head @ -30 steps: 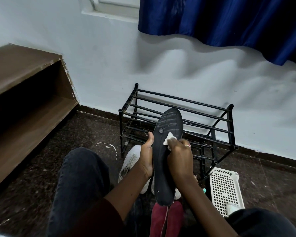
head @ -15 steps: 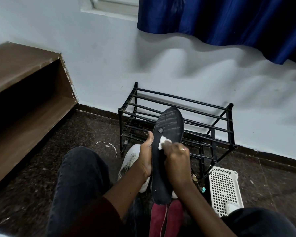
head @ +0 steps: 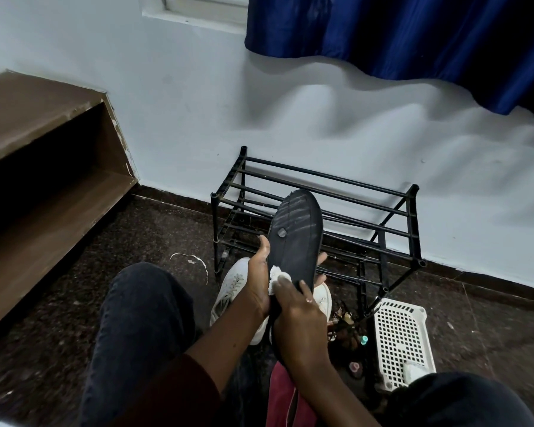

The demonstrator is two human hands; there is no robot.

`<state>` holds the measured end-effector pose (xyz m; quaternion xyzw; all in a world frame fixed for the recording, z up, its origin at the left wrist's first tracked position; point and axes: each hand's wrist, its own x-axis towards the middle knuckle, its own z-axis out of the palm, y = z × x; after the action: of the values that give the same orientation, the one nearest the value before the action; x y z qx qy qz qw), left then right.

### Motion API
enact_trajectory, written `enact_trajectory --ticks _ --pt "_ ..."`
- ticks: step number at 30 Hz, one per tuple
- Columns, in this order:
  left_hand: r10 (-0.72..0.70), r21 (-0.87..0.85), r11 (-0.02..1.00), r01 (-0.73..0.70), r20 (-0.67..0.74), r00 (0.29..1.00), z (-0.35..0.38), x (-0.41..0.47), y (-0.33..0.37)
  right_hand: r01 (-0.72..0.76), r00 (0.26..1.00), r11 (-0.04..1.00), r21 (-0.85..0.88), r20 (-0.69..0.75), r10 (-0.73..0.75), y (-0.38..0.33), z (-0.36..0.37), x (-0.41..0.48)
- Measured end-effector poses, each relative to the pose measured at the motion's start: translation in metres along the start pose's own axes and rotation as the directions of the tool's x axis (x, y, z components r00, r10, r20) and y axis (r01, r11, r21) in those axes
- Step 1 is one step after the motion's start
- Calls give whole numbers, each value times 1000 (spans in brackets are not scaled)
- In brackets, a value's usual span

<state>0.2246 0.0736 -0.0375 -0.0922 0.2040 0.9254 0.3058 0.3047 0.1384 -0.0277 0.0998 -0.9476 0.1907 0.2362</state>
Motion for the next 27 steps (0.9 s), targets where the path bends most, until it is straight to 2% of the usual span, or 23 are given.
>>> enact_trajectory --ticks 3,7,10,12,13,19,23,27 --pt "-8 16 1000 8 -41 999 0 0 0 32 999 998 -53 5 -31 5 -4 -1" --pt "18 115 993 -8 -83 996 -1 1 2 23 1000 973 -232 -6 -25 19 -12 30" --pt "36 171 985 -21 -83 996 -1 -1 -3 -111 994 952 -286 -11 112 30 -19 56" --pt "40 181 983 -23 -89 995 -1 -1 -4 -199 973 942 -270 57 222 31 -23 65" --pt "42 181 983 -26 -82 996 -3 0 -3 -204 970 941 -269 75 231 29 -24 65" --pt "27 171 985 -15 -63 998 -3 6 -1 -129 986 966 -225 72 149 18 -14 28" --pt "66 113 992 -60 -47 997 -5 9 2 -68 988 978 -199 124 94 1 -8 -9" --pt "53 100 994 -46 -64 997 -3 8 5 -30 995 978 -206 87 49 12 -11 -5"
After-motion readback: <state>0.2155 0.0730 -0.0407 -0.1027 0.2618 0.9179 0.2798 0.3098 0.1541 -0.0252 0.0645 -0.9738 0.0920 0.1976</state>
